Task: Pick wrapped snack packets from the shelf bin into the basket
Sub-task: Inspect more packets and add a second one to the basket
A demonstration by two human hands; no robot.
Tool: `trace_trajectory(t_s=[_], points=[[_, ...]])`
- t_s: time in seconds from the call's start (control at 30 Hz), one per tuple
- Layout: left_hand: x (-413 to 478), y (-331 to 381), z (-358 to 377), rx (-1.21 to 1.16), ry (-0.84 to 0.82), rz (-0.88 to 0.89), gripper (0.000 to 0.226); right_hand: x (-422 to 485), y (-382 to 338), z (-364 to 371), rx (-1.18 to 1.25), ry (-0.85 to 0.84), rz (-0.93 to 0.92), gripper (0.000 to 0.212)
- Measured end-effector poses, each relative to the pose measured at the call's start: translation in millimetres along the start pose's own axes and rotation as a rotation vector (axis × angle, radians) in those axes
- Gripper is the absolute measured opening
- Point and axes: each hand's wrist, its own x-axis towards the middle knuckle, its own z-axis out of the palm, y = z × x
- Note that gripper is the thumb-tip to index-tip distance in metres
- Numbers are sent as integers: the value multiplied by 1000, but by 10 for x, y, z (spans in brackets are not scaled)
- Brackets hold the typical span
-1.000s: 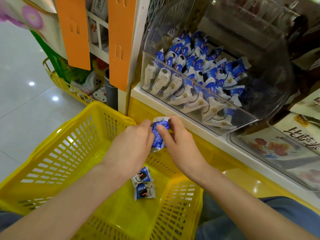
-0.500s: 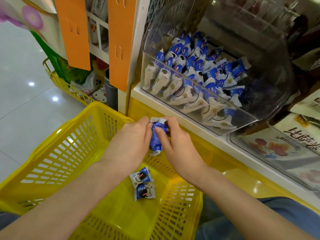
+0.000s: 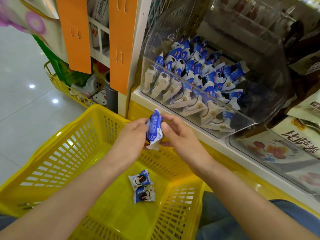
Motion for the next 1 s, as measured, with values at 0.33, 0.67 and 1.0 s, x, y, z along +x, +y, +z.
trace_trajectory(t_s=[0.33,0.67,1.0], points=[[-150,45,-9,59,-190,-6,21,32,-16,-33,29,163,37,26],[-120,181,-29,-30,-15,58,19,-38,-34,-43,-362,286,-412,15],[-123,287,-31,-111,-132,-25,24,-32,-129,-60,-311,329,-502,9]])
